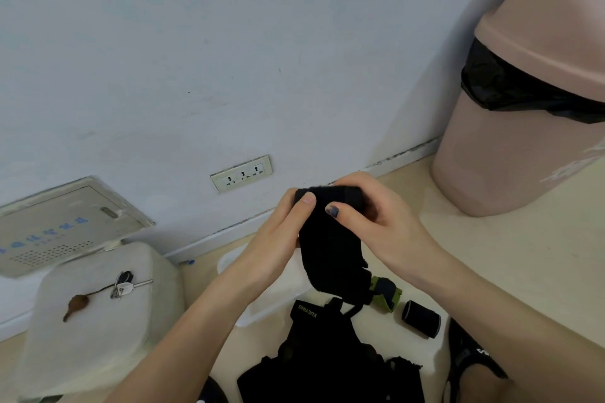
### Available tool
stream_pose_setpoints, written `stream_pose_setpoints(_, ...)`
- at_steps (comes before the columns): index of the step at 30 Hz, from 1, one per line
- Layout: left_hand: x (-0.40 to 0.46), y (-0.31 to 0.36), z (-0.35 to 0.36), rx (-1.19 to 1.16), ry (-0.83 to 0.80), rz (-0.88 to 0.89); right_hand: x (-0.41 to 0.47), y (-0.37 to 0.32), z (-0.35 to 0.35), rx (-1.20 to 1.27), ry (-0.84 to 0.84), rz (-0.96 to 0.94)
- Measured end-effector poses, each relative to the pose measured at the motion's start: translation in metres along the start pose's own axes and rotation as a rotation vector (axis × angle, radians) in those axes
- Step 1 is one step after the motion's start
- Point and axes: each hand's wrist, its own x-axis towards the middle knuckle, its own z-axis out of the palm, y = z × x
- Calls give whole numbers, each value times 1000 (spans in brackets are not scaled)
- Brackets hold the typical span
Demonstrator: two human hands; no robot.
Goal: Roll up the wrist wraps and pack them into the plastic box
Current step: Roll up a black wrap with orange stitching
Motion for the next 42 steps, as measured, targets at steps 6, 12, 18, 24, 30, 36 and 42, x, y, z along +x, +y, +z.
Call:
stream_pose_setpoints(6,1,3,1,-69,19,-27,-4,2,0,-93,-27,-41)
stream_pose_setpoints(12,1,7,-6,-128,33,12,2,1,-1,-49,-41,24)
stream_pose_setpoints(18,-1,7,-6,14,-8,147,4,2,2,44,-53,156)
stream_pose_setpoints(24,-3,7,-6,112,-17,212,1,1,5,69,14,65)
stream_pose_setpoints(30,0,3,-2,61,-15,64,0,-1,6,82,9,28)
stream_pose_setpoints(36,5,2,0,6,1,-19,0,-1,4,130,19,0)
stream_pose_setpoints(42,1,6,2,-119,24,-56,-2,-2,8,120,-17,-6)
